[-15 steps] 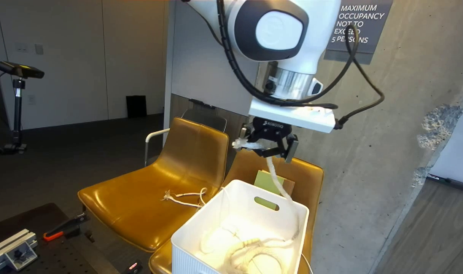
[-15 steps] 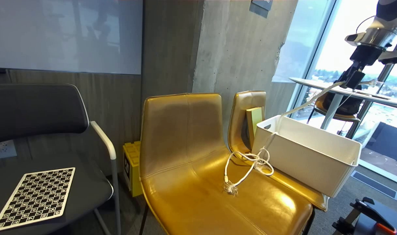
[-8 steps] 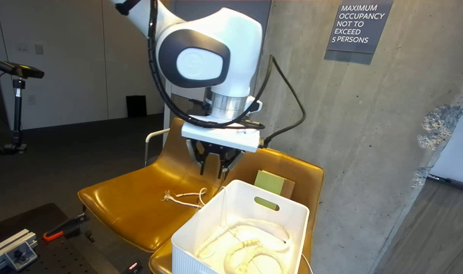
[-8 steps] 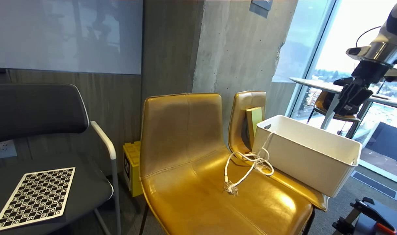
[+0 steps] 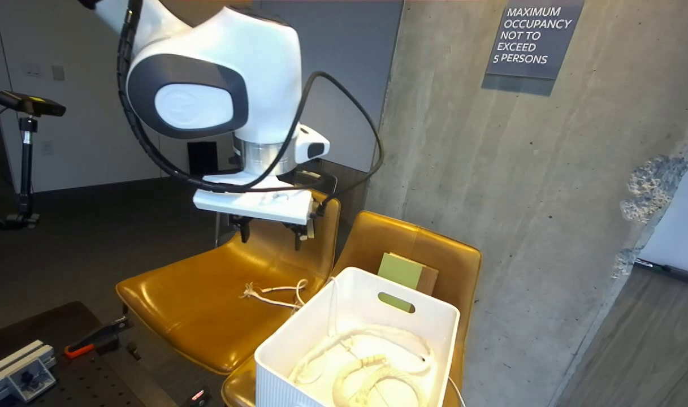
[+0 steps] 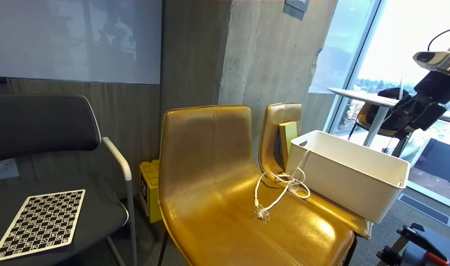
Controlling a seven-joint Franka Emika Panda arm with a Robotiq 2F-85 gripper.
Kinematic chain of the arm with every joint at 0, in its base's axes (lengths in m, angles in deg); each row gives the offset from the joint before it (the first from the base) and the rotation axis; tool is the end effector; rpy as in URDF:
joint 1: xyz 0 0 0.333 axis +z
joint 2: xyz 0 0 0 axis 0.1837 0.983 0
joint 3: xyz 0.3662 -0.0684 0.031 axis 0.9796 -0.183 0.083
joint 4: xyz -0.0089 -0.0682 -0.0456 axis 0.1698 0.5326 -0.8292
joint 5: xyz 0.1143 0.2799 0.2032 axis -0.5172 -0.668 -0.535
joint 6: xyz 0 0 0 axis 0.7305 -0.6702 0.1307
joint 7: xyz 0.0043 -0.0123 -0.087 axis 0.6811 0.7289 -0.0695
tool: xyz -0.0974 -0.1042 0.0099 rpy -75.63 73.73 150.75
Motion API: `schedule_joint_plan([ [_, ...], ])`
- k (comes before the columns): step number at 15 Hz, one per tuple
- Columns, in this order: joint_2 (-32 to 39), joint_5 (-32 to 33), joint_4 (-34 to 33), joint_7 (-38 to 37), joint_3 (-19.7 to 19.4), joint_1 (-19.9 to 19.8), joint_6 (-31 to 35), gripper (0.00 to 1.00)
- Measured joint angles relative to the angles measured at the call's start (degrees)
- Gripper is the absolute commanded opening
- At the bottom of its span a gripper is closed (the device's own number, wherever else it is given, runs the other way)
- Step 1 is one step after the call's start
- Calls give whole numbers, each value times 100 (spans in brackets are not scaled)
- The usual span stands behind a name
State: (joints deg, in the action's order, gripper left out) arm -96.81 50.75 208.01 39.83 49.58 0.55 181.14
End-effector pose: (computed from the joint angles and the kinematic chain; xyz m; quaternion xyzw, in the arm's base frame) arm 0.4249 -0.1251 0.4203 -0.9489 -0.2705 -0.1606 0.0264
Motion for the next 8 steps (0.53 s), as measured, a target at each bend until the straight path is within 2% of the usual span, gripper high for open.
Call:
schedule_joint_plan([
  [4, -572, -372, 340, 151, 19, 1001, 733, 100],
  [8, -531, -323, 271, 371, 45, 1903, 1550, 100],
])
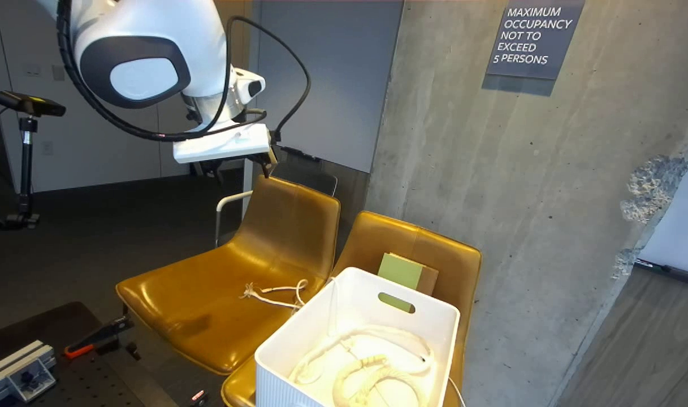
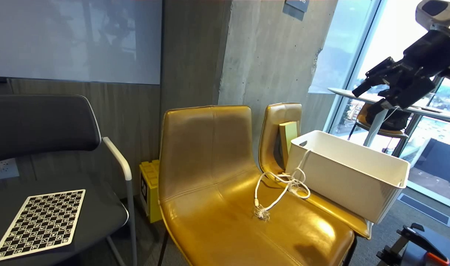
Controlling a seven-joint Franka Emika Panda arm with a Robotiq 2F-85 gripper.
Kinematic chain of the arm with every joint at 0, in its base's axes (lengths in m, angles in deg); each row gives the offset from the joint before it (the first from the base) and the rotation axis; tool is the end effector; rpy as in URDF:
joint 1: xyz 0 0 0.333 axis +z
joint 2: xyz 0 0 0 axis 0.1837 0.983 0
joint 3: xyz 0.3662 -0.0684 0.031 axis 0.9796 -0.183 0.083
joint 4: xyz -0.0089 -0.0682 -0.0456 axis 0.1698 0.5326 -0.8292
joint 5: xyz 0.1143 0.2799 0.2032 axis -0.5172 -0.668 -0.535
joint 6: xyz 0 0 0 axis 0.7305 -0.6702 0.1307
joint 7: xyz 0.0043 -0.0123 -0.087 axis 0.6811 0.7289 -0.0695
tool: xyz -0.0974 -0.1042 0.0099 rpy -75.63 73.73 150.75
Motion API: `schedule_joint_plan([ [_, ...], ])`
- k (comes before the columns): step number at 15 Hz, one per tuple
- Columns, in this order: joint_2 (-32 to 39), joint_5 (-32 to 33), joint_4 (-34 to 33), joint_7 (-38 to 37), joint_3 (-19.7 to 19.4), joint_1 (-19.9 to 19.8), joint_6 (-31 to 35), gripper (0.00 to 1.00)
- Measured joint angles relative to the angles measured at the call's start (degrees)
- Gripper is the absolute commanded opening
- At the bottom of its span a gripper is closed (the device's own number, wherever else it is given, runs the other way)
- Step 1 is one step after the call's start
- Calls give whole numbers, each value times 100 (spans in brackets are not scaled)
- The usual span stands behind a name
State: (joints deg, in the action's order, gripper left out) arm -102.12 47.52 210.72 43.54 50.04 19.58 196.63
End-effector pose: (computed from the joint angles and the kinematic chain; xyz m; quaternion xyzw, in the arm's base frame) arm 0.4450 0.0059 0.4730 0.8675 0.4065 0.2853 0.0269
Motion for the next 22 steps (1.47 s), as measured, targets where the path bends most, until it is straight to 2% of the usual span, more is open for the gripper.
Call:
schedule_joint_plan([
  [4, 552, 232, -316, 582, 123, 361, 279, 100],
  [9, 1389, 955, -463, 1280, 149, 416, 277, 100],
  [12, 1926, 1645, -657, 1500, 140, 394, 286, 100],
  [14, 2178, 2109, -718, 1575, 325, 234, 332, 100],
  [18, 2628, 3488, -742, 1518, 484, -63, 857, 100],
  [20, 2855, 4184, -855, 1475, 351, -150, 1109, 100],
  [22, 3111, 4732, -1077, 1454, 28, -94, 1338, 100],
])
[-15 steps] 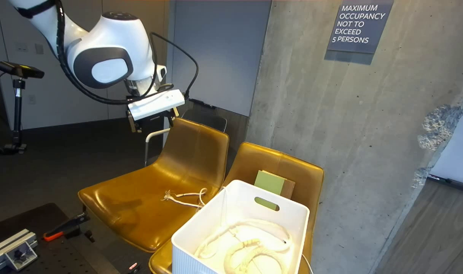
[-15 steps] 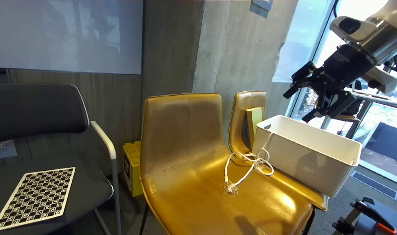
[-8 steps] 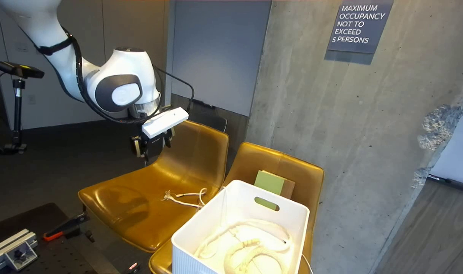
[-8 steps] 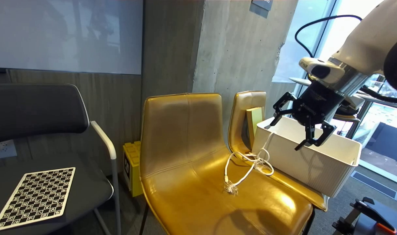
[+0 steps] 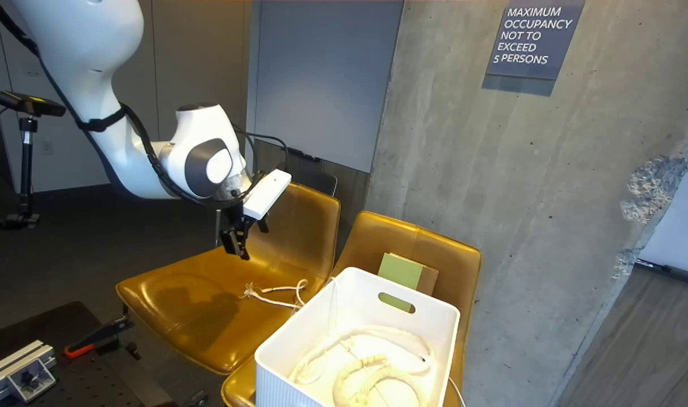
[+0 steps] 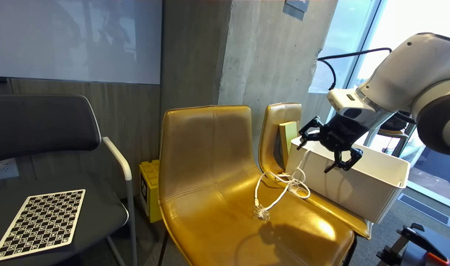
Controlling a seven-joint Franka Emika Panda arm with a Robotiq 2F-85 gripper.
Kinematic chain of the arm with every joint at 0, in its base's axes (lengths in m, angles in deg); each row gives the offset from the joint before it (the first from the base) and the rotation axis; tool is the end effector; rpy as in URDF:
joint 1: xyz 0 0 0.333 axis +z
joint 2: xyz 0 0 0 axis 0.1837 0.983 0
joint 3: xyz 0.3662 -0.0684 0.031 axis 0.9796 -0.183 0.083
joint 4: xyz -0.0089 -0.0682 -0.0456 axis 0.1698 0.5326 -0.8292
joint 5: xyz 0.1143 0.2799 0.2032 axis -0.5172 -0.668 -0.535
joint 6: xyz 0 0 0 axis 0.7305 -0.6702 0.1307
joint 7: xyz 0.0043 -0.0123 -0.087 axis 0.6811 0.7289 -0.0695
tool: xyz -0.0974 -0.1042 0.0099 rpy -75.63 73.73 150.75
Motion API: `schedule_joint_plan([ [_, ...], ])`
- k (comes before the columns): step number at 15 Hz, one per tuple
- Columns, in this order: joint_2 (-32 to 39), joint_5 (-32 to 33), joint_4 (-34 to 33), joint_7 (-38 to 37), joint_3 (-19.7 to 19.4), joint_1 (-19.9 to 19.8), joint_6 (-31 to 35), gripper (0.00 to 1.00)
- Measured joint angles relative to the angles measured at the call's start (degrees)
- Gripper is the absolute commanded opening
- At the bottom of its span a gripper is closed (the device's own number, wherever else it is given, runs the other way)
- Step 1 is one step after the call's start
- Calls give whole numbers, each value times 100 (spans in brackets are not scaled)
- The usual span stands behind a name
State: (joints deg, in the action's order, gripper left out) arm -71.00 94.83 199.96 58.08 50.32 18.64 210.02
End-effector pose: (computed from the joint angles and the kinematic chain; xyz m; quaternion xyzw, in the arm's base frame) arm 0.5536 0.0509 0.3120 0.5741 0.7902 0.1019 0.1889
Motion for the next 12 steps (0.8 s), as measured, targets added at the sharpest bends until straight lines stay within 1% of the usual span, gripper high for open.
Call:
schedule_joint_plan([
  [3, 507, 596, -527, -140, -536, 194, 353, 100],
  [5, 914, 787, -901, -277, -898, 424, 555, 100],
  [8, 1591, 880, -1357, -433, -1520, 899, 891, 100],
  [12, 2695, 852, -1776, -608, -2637, 1682, 1597, 100],
])
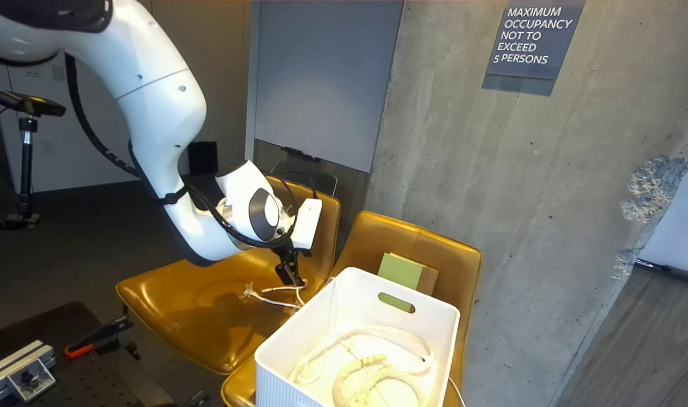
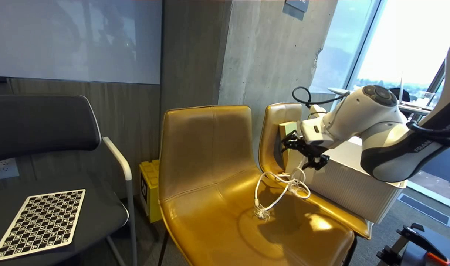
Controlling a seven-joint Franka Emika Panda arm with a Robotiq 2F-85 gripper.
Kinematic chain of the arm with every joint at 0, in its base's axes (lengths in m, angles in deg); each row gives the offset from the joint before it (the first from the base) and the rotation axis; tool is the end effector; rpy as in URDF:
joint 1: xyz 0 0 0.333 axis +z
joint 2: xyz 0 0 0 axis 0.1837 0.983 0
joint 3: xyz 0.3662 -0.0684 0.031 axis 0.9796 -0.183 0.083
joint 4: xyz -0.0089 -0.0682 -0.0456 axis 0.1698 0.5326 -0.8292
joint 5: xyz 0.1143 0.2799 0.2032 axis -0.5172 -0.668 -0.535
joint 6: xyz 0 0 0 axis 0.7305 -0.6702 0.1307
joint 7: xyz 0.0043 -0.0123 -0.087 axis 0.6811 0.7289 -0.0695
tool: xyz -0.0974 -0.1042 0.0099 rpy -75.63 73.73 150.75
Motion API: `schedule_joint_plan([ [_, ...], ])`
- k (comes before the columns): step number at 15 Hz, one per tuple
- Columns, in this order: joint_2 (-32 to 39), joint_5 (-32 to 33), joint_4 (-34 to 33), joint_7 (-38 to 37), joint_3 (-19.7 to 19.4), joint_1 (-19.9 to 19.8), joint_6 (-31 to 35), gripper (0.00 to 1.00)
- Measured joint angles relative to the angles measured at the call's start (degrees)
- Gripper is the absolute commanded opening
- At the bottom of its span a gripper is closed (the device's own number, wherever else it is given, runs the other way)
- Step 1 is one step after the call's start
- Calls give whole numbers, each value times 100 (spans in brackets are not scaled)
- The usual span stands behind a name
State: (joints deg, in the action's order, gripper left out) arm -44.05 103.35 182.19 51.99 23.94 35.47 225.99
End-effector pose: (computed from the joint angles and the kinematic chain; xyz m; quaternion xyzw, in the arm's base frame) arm 0.6563 0.0124 0.2132 0.5075 0.8035 0.0592 0.3055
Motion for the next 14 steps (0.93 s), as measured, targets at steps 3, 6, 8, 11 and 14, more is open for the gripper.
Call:
schedule_joint_plan([
  [3, 779, -235, -140, -153, -612, 406, 464, 100],
  [6, 1335, -727, -165, -185, -895, 688, 721, 100],
  [8, 1588, -1019, -148, -185, -971, 847, 807, 72],
  [11, 1825, -1291, -104, -185, -988, 1019, 845, 59],
  [14, 1937, -1436, -76, -186, -989, 1097, 845, 36],
])
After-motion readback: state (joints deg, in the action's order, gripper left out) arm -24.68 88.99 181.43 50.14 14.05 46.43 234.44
